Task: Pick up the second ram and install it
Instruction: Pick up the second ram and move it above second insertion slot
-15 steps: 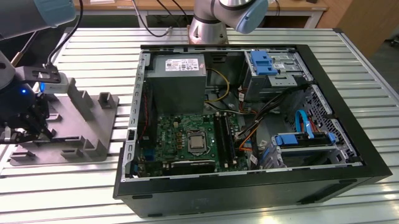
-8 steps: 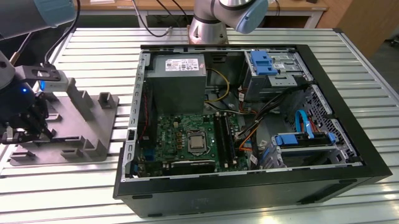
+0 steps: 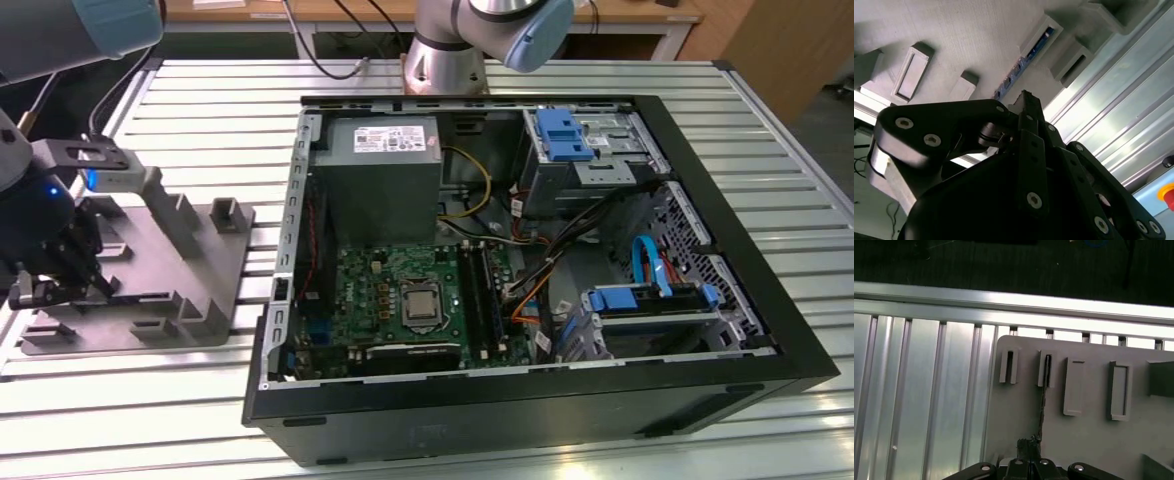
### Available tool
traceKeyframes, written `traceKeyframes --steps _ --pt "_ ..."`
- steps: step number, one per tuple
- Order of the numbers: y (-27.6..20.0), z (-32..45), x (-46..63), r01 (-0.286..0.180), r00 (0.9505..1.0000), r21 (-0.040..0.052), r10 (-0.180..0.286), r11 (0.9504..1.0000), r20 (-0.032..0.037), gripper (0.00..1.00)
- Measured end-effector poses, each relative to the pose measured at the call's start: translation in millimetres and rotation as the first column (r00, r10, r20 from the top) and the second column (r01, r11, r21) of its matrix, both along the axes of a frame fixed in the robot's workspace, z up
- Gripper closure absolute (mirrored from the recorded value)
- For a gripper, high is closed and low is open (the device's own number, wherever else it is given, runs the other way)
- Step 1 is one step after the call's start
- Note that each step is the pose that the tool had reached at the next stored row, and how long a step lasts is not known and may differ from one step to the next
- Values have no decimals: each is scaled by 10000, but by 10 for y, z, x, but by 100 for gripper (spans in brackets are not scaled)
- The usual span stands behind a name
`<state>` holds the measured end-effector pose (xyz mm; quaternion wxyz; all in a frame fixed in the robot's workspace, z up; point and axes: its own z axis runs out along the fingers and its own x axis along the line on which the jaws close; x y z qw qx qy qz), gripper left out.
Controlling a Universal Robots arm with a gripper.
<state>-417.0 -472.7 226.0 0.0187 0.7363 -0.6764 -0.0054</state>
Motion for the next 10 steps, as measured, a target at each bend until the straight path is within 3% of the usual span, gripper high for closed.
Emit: traceKeyframes --steps 6,10 --pt "0 0 0 -455 9990 0 455 9990 0 90" --pt "0 0 0 -503 9987 0 503 9987 0 90"
